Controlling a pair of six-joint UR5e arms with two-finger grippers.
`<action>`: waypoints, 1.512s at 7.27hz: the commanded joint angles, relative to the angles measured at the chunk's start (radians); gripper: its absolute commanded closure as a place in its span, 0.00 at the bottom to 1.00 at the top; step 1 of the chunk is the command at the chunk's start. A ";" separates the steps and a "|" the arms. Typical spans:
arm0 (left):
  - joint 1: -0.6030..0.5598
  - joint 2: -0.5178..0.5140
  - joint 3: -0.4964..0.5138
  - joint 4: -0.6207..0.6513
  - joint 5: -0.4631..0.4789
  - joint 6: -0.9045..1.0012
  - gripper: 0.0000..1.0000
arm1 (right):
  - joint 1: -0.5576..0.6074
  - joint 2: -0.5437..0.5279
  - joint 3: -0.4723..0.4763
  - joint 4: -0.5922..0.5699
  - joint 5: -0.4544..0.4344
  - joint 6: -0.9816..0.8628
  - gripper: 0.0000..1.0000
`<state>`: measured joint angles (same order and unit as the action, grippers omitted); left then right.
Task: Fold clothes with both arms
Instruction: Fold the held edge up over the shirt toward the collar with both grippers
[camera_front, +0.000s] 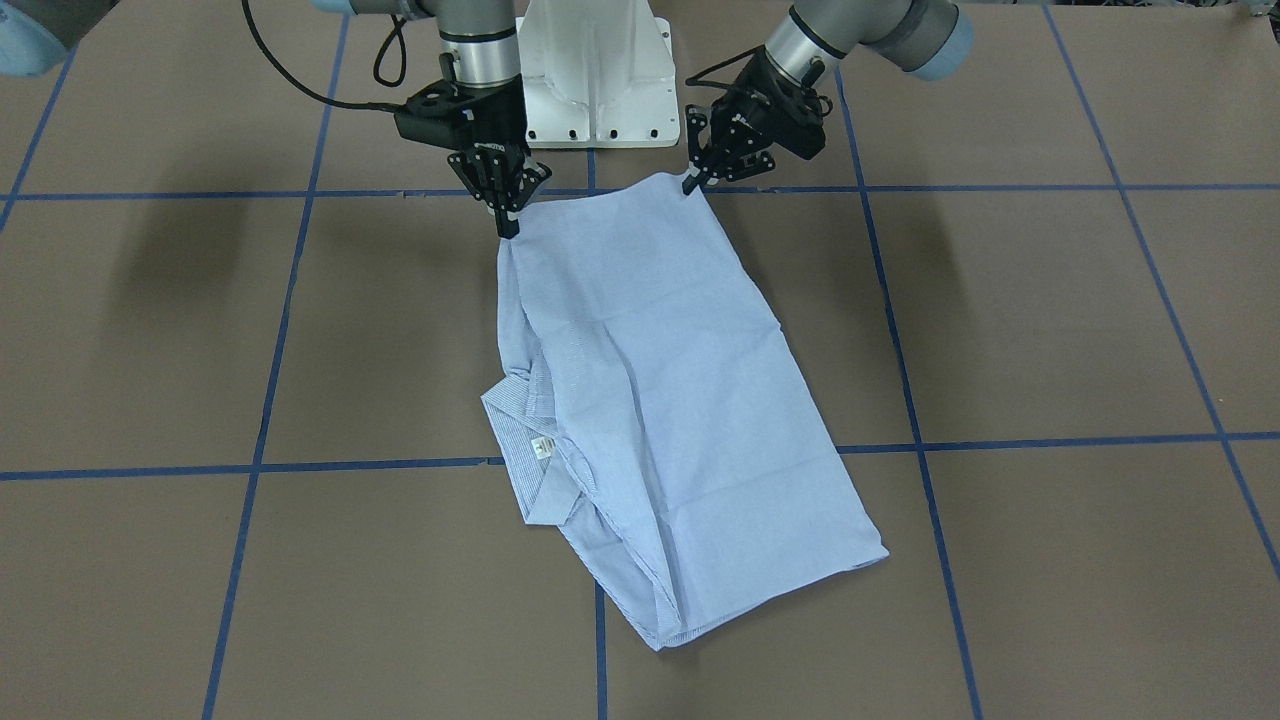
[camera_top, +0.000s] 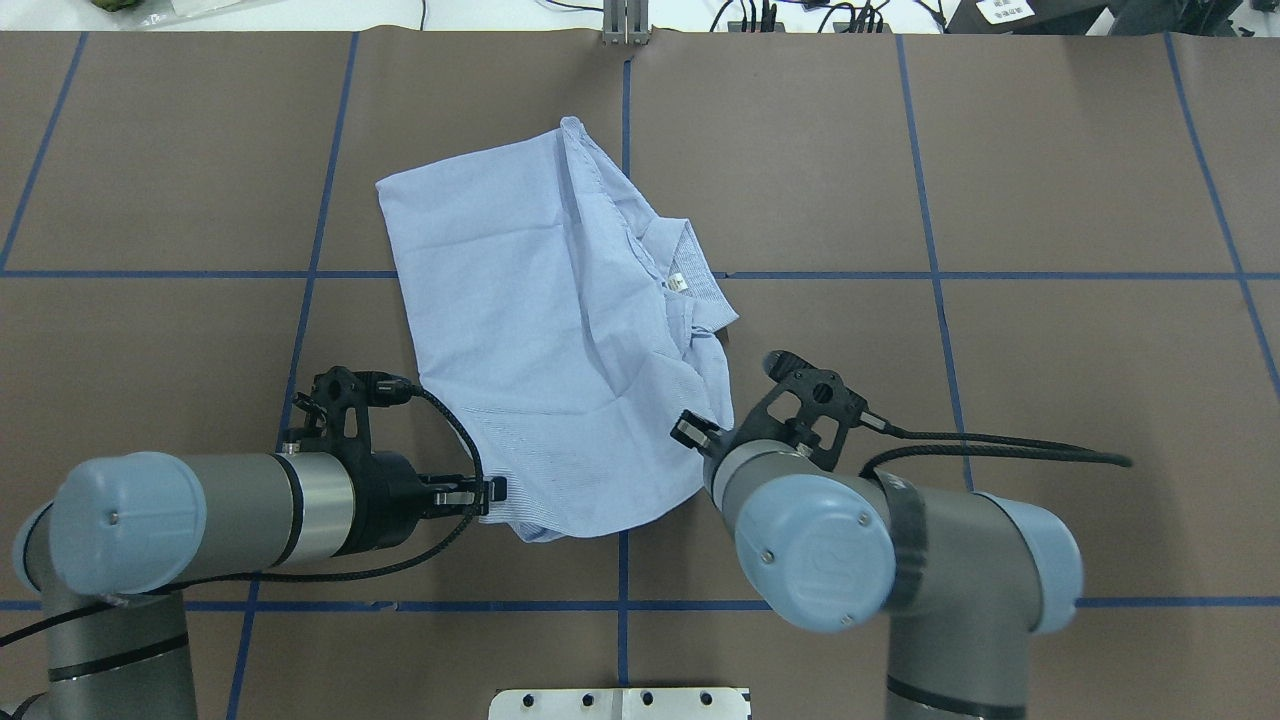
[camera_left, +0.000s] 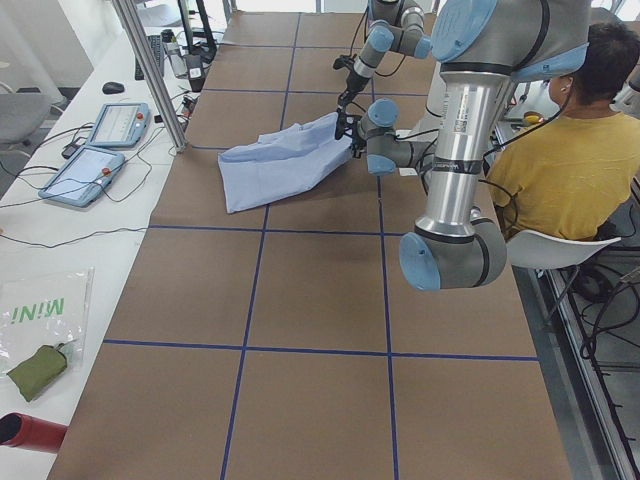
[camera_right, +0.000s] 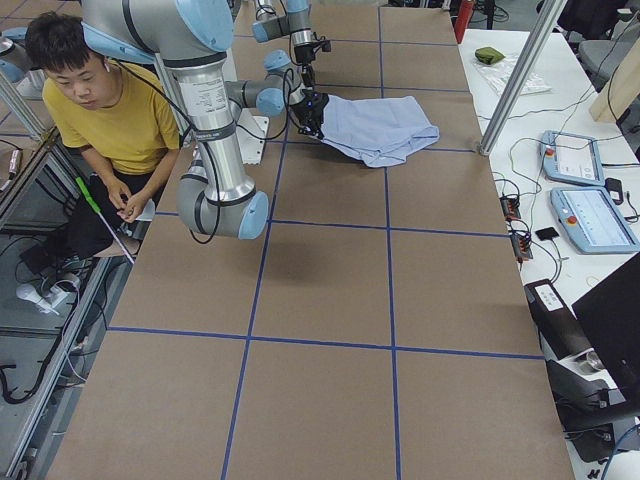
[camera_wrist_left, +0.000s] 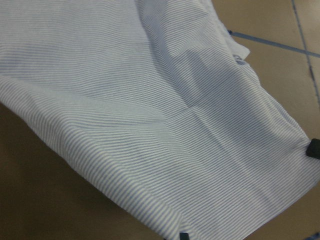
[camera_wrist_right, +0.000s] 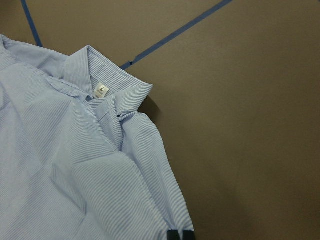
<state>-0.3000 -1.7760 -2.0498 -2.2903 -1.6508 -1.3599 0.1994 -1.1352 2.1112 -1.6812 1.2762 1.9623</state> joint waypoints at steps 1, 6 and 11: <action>0.079 0.004 -0.084 0.003 0.005 -0.037 1.00 | -0.163 -0.081 0.221 -0.145 -0.107 0.032 1.00; 0.090 0.060 -0.274 0.259 -0.011 -0.041 1.00 | -0.223 0.052 0.312 -0.465 -0.190 0.098 1.00; -0.170 -0.137 -0.065 0.330 -0.007 0.023 1.00 | 0.078 0.160 -0.033 -0.200 -0.163 -0.090 1.00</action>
<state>-0.4053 -1.8663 -2.1839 -1.9625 -1.6595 -1.3697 0.2084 -0.9781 2.1794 -1.9799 1.1033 1.9164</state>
